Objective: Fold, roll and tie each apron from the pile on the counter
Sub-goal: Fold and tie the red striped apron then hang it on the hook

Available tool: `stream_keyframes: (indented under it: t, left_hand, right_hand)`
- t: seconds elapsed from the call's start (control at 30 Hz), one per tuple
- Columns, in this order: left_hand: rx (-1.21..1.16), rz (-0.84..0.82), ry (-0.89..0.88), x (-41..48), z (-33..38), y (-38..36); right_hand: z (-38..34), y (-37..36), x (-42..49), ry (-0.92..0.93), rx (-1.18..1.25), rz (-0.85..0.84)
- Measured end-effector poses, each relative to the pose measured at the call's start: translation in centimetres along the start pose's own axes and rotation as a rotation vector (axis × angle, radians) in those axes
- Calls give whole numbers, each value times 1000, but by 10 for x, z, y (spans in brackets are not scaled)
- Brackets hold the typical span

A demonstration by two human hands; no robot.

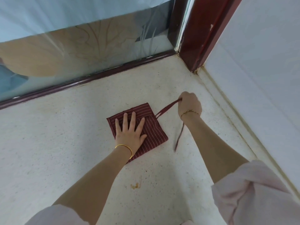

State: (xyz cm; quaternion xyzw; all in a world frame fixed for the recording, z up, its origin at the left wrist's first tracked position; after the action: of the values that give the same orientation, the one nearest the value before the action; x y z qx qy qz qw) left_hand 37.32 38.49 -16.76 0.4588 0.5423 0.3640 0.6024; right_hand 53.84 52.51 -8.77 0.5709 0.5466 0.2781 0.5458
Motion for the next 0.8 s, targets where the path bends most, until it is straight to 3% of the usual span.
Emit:
stream_keyframes:
  t: [0.07, 0.13, 0.2, 0.27, 0.3, 0.4, 0.47, 0.67, 0.8]
  left_hand:
    - [2, -6, -11, -1, 0, 2]
    - [-3, 20, -20, -3, -1, 7]
    - [-54, 190, -1, -3, -7, 18]
    - [-84, 393, 43, 0, -22, 26]
    - [-110, 412, 75, 2, -31, 30]
    - [-270, 182, 131, 9, -59, 38]
    - [-328, -6, 134, 14, -76, 40]
    - [-378, -129, 99, 25, -90, 42]
    - [-421, -175, 108, 30, -91, 44]
  right_hand:
    - [-8, 10, 6, 26, 92, 53]
    - [-15, 11, 5, 27, 23, 23]
    - [-20, 6, -3, 39, -102, -8]
    - [-27, -2, -12, 171, -153, 45]
    - [-32, -6, -17, 270, -152, 42]
    - [-54, -34, -28, 567, -175, -149]
    - [-64, -53, -30, 657, -266, -277]
    - [-77, -80, -16, 665, -569, -179]
    - [-89, -75, -11, 587, -576, -279]
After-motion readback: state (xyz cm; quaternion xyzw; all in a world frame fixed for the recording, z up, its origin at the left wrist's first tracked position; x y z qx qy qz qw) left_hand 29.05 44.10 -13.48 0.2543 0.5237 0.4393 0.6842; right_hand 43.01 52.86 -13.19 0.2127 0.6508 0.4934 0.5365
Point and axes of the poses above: each hand's wrist, its own x-axis towards the middle knuckle, its own y-axis out of the back of the hand, z = x × y, the point moved 1 cm from there along x, towards the middle knuckle, and after that the axes turned 15 degrees about -y, right-handed, at the moved point
